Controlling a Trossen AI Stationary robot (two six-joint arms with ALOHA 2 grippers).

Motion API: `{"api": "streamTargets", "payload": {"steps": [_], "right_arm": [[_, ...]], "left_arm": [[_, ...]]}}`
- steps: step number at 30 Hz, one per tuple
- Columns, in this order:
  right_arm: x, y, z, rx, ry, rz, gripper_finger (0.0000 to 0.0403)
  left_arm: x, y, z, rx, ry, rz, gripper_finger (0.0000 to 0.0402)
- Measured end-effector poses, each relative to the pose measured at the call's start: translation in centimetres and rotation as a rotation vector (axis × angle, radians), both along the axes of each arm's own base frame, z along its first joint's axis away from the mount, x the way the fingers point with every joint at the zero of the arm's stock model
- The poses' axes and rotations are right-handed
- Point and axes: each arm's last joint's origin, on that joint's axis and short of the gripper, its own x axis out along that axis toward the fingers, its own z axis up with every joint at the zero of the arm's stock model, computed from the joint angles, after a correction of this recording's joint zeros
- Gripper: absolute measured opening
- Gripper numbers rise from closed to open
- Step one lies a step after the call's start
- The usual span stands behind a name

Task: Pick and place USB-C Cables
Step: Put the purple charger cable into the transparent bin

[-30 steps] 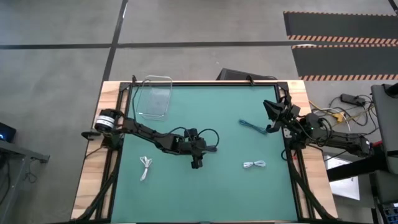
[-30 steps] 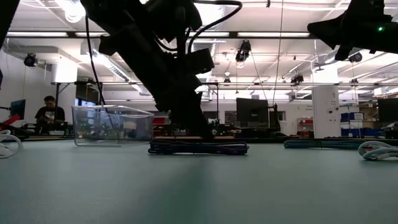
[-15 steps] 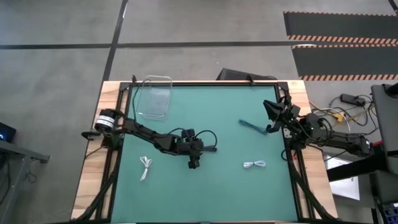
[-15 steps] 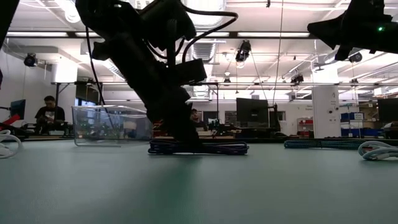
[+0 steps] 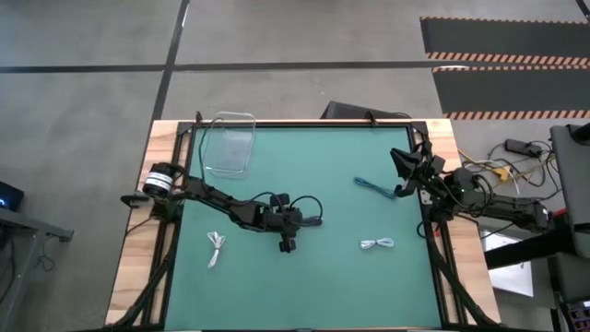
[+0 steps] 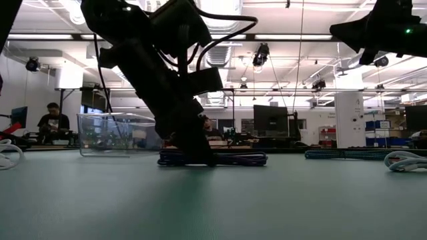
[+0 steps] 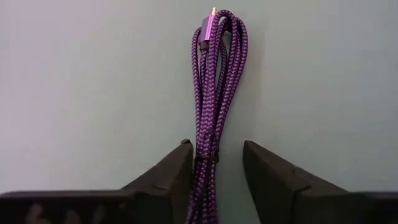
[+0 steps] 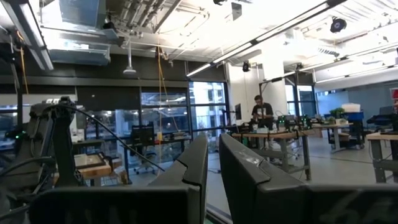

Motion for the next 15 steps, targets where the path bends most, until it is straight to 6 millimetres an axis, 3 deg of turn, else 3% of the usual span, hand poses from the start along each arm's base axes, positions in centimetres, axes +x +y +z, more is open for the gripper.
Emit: {"api": "streamTargets", "payload": {"steps": [9,15], "right_arm": [[0.00,0.00,0.00,0.012,-0.006,0.007,0.0031],[0.00,0.00,0.00,0.014,-0.008,0.009,0.0031]], "left_arm": [[-0.24,0.10,0.53,-0.035,-0.008,0.040,0.0016],[-0.18,0.09,0.62,-0.055,-0.014,0.058,0.0017]]}}
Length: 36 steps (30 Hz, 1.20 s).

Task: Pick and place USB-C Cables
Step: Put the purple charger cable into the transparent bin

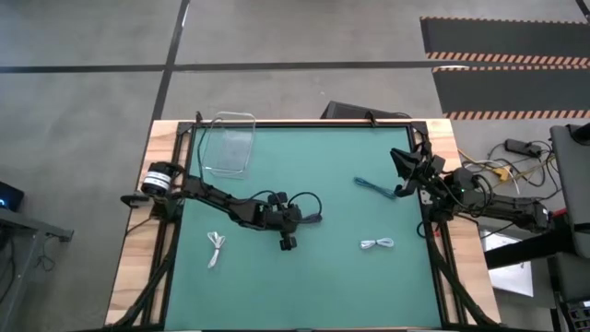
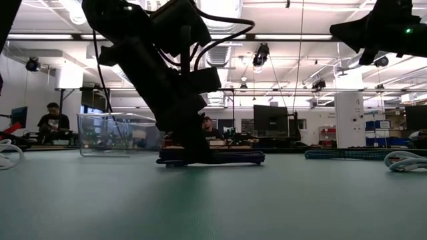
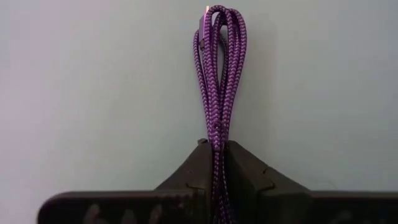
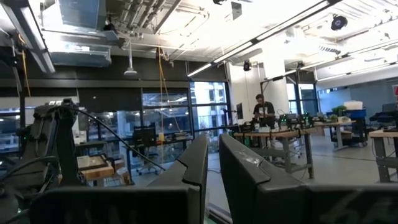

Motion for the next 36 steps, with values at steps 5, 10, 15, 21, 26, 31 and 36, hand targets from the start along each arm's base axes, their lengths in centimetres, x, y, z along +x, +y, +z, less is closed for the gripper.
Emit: {"api": "streamTargets", "payload": {"steps": [5,10,15,21,26,31,36], "right_arm": [[0.0,0.0,0.0,0.000,0.000,0.001,0.0031],[0.0,0.0,0.0,-0.001,0.000,0.003,0.0031],[0.0,0.0,0.0,-0.001,0.000,0.002,0.0031],[0.0,0.0,0.0,0.000,0.000,0.002,0.0031],[0.0,0.0,0.0,0.001,0.000,0.000,0.0031],[0.0,0.0,0.1,0.000,-0.003,0.001,0.0031],[0.0,0.0,0.2,-0.001,-0.003,0.003,0.0031]], "left_arm": [[0.2,0.0,1.0,-0.015,0.000,0.013,0.0016],[0.1,0.0,3.0,-0.034,-0.022,0.033,0.0015],[-0.7,0.3,6.3,-0.030,-0.106,0.084,0.0015],[-3.1,2.1,11.1,0.098,-0.227,0.273,0.0015],[-5.8,4.2,15.0,0.176,-0.311,0.412,0.0014],[-8.1,6.4,17.9,0.210,-0.390,0.504,0.0014],[-9.9,8.8,19.7,0.260,-0.436,0.613,0.0019]]}}
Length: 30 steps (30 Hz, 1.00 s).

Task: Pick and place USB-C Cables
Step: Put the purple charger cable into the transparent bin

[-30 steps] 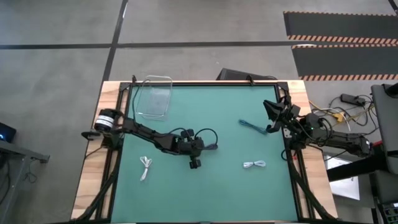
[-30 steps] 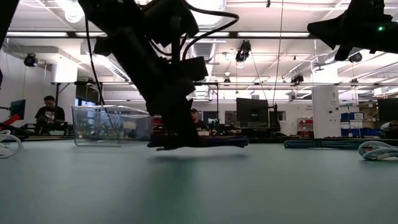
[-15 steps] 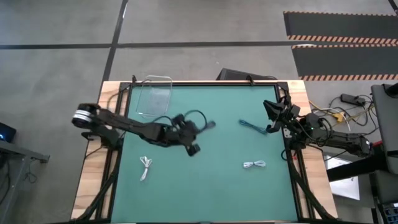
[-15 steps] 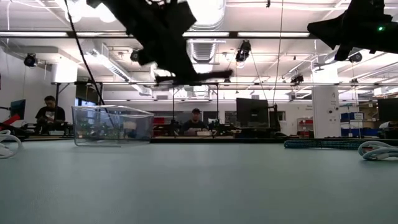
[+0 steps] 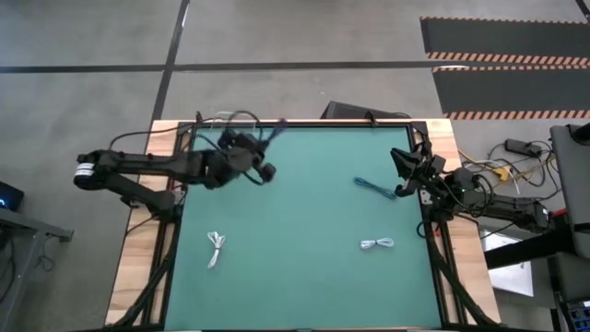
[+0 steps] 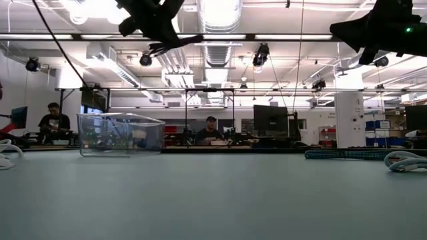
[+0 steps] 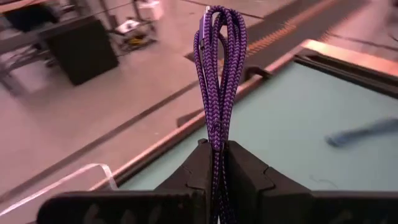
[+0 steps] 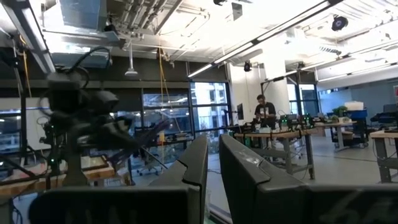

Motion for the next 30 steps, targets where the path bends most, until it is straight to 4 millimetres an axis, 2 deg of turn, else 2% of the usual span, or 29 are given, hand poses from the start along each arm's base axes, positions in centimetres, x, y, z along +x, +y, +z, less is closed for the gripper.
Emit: {"api": "streamTargets", "payload": {"steps": [6,12,21,26,30], "right_arm": [[0.0,0.0,0.0,0.000,-0.001,0.000,0.0031],[0.0,0.0,0.0,-0.002,0.000,-0.004,0.0031],[0.0,0.0,0.1,-0.002,0.000,-0.004,0.0031],[0.0,0.0,0.1,-0.002,0.000,-0.004,0.0031],[0.0,0.0,0.1,-0.002,0.000,-0.004,0.0031]], "left_arm": [[-1.8,3.3,1.5,-0.016,-0.026,0.148,0.0022],[-3.5,6.5,1.8,-0.154,0.069,0.275,0.0023],[-6.3,10.2,0.9,-0.562,0.276,0.332,0.0024],[-7.5,11.3,-0.1,-0.673,0.487,0.421,0.0024],[-7.4,12.3,-1.4,-0.728,0.596,0.429,0.0024]]}}
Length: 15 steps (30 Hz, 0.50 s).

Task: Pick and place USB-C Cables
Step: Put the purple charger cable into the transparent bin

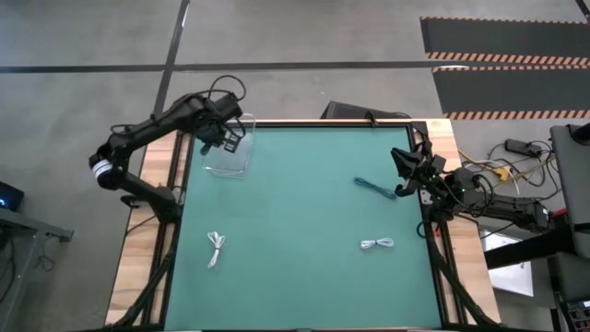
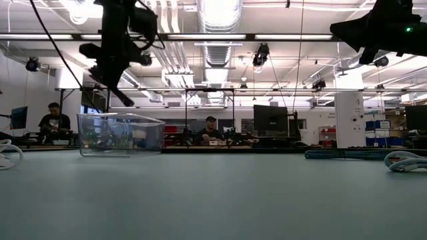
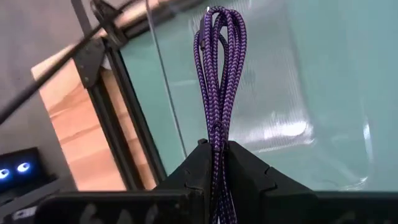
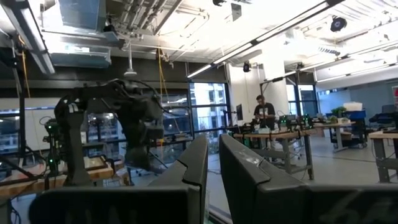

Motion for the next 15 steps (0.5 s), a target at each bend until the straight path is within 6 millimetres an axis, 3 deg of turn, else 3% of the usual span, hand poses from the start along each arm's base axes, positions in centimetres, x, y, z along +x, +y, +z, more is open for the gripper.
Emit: {"api": "streamTargets", "payload": {"steps": [15], "right_arm": [[0.0,0.0,0.0,0.000,0.000,-0.001,0.0031]], "left_arm": [[3.0,2.9,-5.5,-0.181,0.175,-0.078,0.0024]]}}
